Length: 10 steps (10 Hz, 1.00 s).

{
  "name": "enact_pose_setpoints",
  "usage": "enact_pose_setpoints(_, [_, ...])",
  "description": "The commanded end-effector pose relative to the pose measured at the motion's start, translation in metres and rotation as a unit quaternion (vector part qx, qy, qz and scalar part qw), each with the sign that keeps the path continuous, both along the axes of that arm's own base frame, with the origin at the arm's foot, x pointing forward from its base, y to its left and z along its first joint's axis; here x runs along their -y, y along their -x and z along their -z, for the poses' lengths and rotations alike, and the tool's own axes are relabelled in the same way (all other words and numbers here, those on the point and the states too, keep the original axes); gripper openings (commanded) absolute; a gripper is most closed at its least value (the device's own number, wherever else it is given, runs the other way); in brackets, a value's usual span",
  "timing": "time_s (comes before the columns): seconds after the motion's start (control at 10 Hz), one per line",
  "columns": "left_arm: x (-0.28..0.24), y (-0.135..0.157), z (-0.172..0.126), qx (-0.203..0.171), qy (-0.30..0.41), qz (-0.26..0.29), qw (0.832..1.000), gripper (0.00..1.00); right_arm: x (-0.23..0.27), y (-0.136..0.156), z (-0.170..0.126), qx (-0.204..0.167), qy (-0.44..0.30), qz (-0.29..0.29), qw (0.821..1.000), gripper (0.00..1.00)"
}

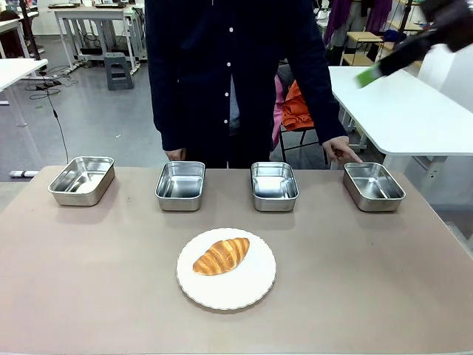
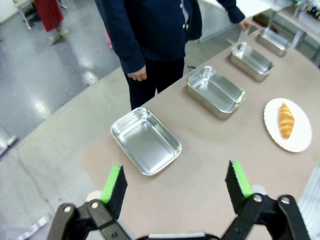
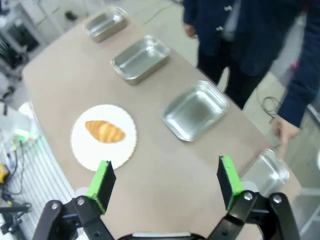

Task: Place the bread in the container.
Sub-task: Place the Butter Roll into the Airtight Container indicated by the human.

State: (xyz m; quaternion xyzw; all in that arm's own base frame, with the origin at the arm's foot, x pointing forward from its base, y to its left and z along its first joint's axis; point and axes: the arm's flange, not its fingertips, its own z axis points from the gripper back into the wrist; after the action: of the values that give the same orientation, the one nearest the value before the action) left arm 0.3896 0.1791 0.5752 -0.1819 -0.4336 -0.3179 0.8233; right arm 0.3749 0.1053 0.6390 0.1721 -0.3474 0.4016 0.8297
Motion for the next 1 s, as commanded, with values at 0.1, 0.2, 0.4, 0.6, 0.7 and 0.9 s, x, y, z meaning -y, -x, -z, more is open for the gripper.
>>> enact_pose_setpoints(0.1, [0.0,0.001,0.0,0.001,0.0,0.0,1.0,1.0,-0.102,0.035,0.051,-0.04,0.087,-0.102,0.99,1.0])
enact_pose_setpoints(0.2, [0.0,0.001,0.0,0.001,0.0,0.0,1.0,1.0,-0.128,0.045,0.076,-0.064,0.113,-0.145,0.981,1.0])
enact_pose_setpoints(0.4, [0.0,0.001,0.0,0.001,0.0,0.0,1.0,1.0,-0.16,0.067,0.13,-0.081,0.148,-0.252,0.953,1.0])
enact_pose_setpoints(0.6, [0.0,0.001,0.0,0.001,0.0,0.0,1.0,1.0,-0.168,0.081,0.183,-0.079,0.168,-0.294,0.938,1.0])
enact_pose_setpoints(0.7, [0.0,0.001,0.0,0.001,0.0,0.0,1.0,1.0,-0.153,0.081,0.182,-0.107,0.137,-0.307,0.936,1.0])
enact_pose_setpoints(0.9, [0.0,0.001,0.0,0.001,0.0,0.0,1.0,1.0,-0.178,0.087,0.171,-0.103,0.167,-0.274,0.942,1.0])
